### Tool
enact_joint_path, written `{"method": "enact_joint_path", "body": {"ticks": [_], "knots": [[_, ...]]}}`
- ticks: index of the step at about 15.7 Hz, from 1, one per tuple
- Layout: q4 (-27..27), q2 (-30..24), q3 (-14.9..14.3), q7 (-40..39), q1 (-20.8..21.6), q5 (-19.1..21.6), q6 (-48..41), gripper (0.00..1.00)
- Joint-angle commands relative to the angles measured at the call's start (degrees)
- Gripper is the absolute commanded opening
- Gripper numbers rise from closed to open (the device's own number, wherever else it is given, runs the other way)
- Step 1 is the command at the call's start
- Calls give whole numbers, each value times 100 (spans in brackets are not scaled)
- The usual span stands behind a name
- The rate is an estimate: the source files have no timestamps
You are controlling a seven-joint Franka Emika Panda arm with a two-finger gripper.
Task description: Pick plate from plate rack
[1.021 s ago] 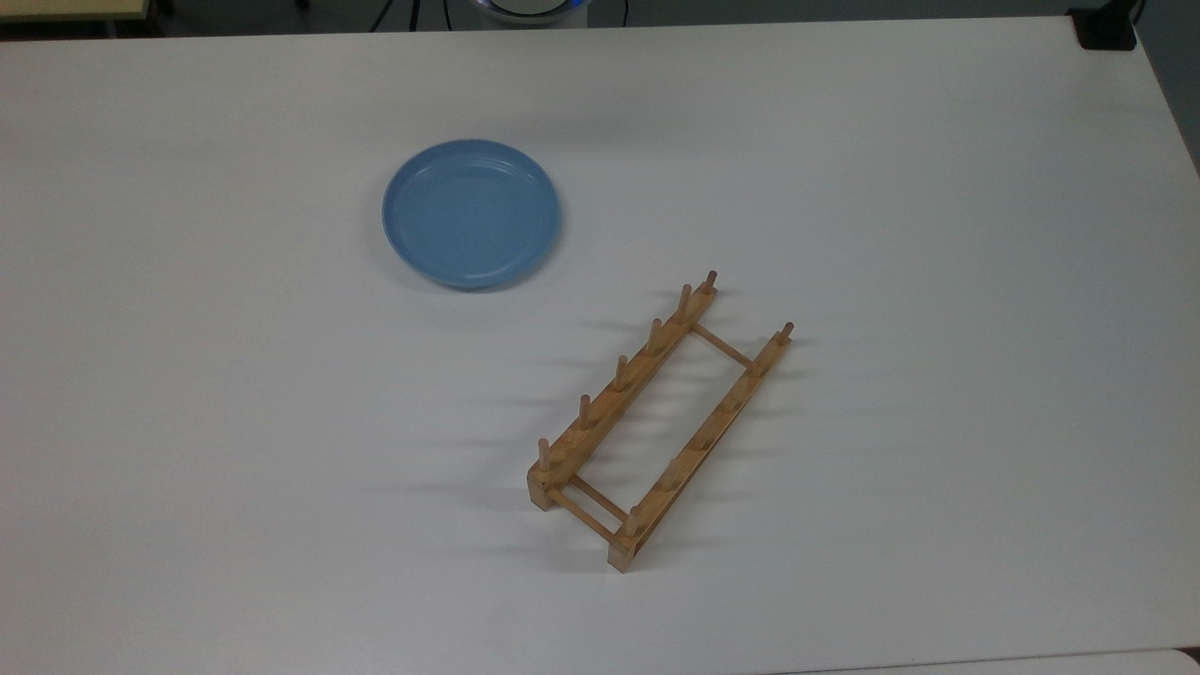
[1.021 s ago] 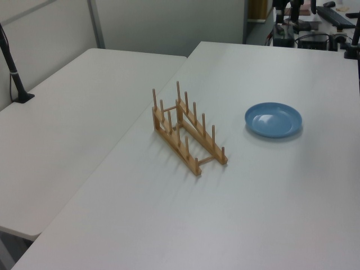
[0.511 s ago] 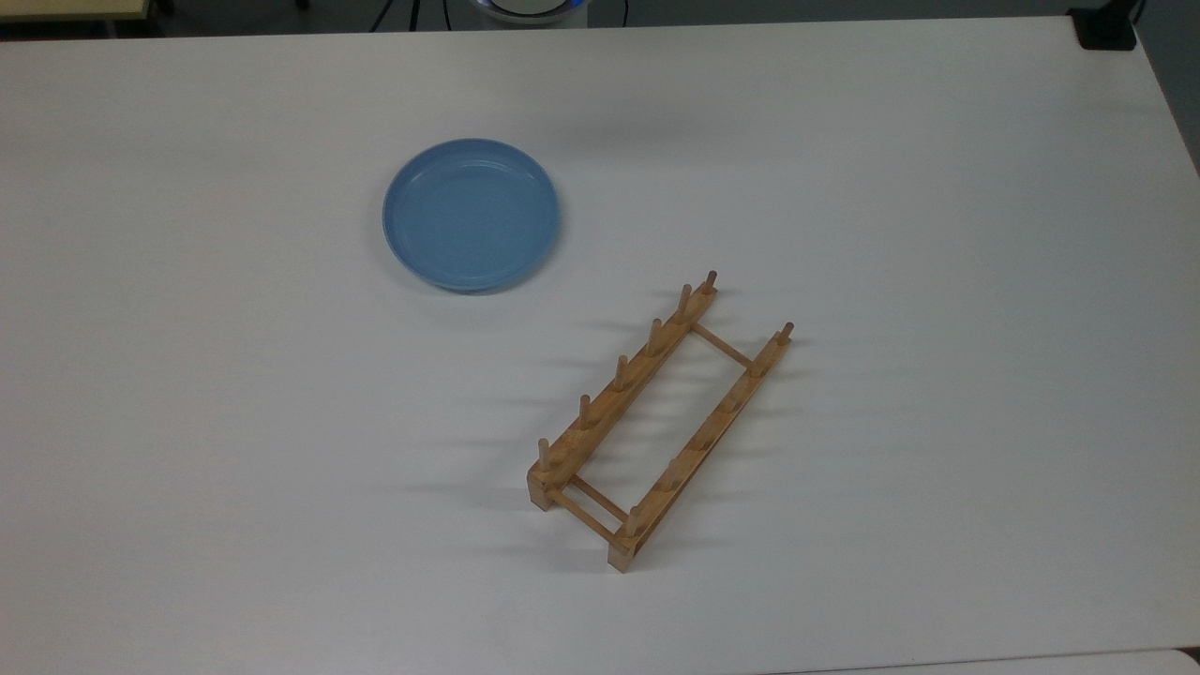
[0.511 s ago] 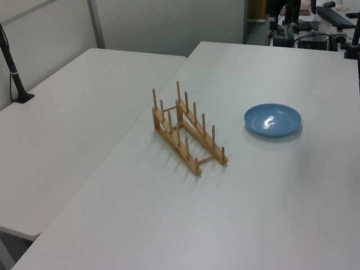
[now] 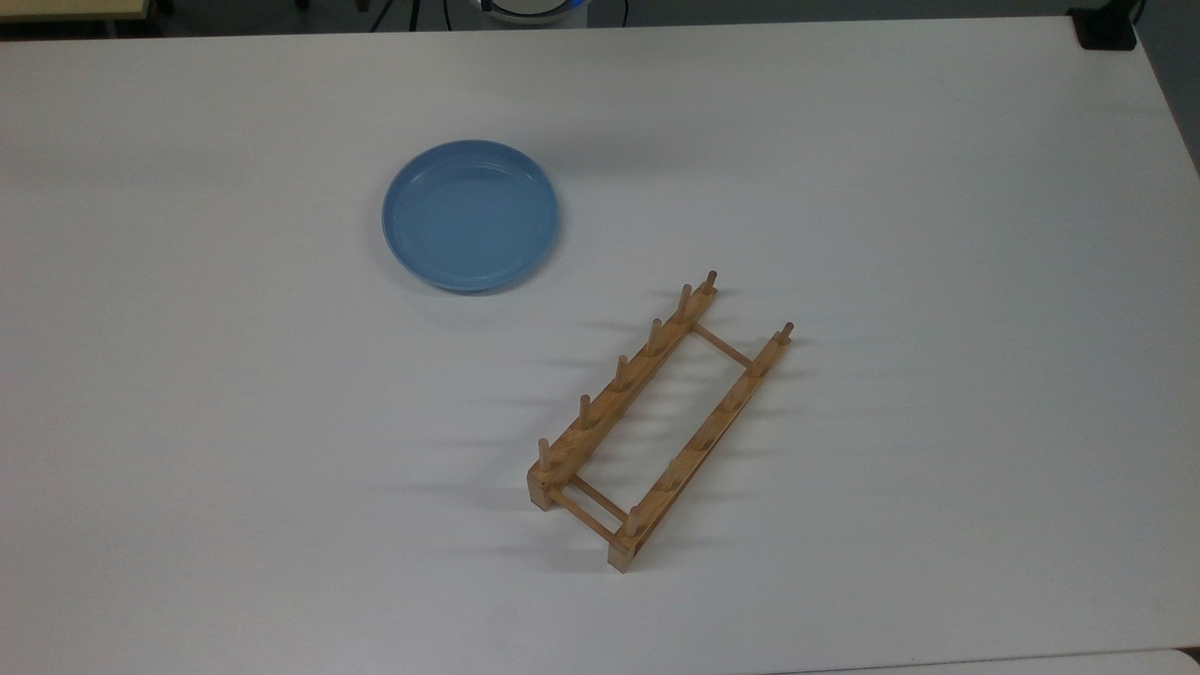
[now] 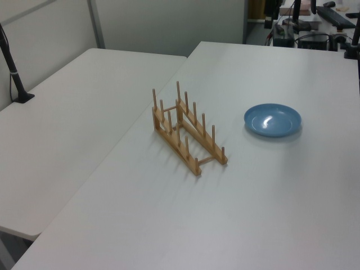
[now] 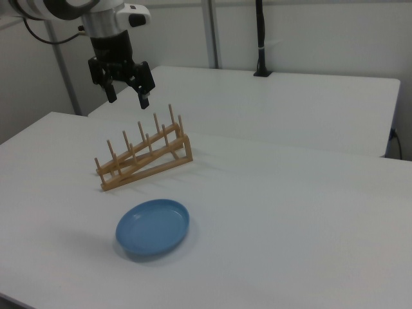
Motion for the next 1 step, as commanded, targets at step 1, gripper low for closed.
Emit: {"method": "enact_joint_path", "body": {"ticks": [1], "knots": [[-122,-82,-71,-107,96,-89,146,100]]}}
